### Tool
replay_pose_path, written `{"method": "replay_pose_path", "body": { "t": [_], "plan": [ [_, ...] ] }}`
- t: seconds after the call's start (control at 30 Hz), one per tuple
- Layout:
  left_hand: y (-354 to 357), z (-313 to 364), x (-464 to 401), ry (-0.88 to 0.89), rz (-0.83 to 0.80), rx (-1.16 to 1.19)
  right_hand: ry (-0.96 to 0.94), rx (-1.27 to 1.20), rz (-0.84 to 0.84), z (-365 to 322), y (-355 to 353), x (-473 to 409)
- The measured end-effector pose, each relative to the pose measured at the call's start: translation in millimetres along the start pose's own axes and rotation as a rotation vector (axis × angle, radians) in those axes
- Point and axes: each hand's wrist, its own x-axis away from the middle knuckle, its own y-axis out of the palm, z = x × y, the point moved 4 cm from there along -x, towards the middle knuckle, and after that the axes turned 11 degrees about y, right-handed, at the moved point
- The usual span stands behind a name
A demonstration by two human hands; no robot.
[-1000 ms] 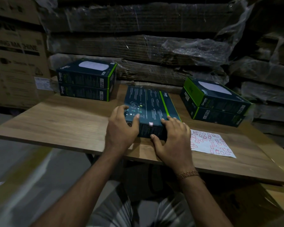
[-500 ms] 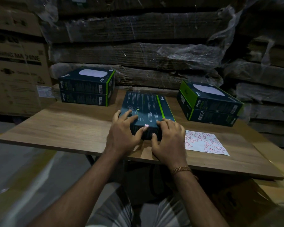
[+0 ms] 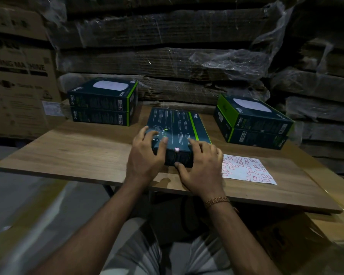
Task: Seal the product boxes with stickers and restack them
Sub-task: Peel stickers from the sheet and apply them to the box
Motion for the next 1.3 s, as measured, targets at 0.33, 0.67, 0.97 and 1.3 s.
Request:
{"method": "replay_pose_path", "body": {
  "t": [0.33,0.67,0.97,1.3],
  "plan": [
    [-28.8,3.9,42.7,-0.167,0.275,0.262,-0.056,0.026,-0.035,9.1,-15.9,30.6],
    [-41.2,25.9,74.2,-0.427,0.360,0.516,-0.164,0.067,-0.013,10.6,-39.9,50.4],
    [-30.2,47.0,103.1,-0.826,0.635,0.602,-0.254,-0.079,0.142,17.6,-35.2,68.9],
    [-28.4,88.3,45.7,-0.757,0.472,1.026,-0.181,-0.349,0.280,-21.3,-63.4,38.4]
  ]
}}
